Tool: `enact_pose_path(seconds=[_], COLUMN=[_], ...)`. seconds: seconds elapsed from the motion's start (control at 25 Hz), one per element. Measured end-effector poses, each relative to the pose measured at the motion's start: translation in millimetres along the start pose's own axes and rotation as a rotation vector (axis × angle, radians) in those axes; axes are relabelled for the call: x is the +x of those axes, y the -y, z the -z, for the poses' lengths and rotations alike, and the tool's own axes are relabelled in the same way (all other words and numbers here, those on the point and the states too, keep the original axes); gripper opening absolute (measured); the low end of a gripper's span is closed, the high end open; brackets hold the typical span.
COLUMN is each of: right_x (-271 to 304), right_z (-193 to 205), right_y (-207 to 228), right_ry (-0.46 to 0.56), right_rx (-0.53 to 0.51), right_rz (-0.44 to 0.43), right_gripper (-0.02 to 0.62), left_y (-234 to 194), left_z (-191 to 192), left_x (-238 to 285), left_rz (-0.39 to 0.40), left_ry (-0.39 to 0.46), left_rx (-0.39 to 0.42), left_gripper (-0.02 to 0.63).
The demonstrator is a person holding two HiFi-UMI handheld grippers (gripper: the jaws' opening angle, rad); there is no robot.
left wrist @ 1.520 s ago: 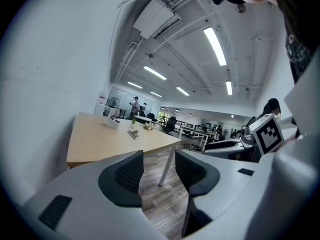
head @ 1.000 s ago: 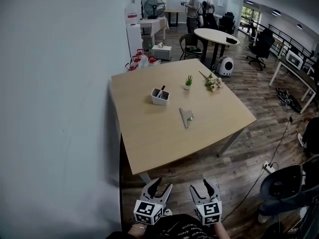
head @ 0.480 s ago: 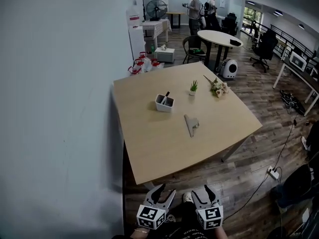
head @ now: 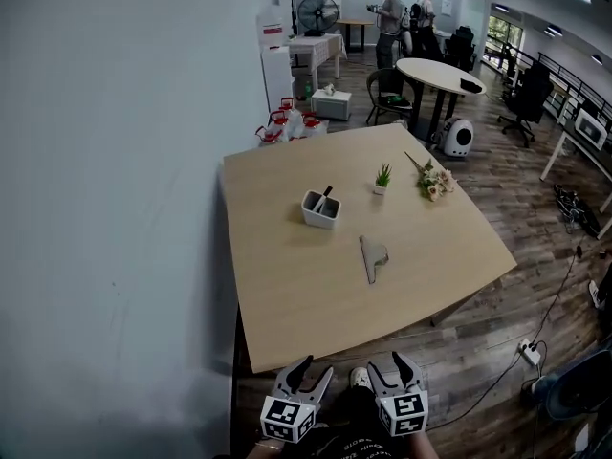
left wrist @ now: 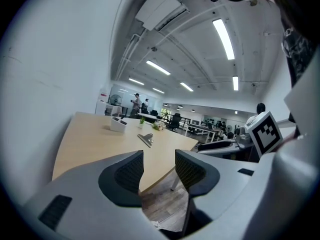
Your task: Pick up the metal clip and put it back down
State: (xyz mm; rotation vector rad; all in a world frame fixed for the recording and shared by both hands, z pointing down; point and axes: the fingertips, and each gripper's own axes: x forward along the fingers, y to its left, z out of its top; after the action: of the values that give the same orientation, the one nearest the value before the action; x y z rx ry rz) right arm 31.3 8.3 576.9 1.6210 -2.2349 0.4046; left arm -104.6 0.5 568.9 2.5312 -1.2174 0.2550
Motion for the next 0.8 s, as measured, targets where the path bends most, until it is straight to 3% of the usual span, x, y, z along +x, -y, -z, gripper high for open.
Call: enact_pose_path(seconds=[0.48, 0.8], right_x=[81, 119], right_z=[-55, -68], right_y=[85, 133], right_ry=[0.018, 0.007], right_rx=[-0.035, -0.033], right_rz=[-0.093, -0.135], right_gripper=[0.252, 0.252], left_y=[-11, -15], left_z=[-50, -67], left_x=[107, 164], left_rz=[-0.067, -0.108], left_ry=[0.015, 0.014], left_rx=[-0.004, -0.01], left_gripper=[0.201, 0.201])
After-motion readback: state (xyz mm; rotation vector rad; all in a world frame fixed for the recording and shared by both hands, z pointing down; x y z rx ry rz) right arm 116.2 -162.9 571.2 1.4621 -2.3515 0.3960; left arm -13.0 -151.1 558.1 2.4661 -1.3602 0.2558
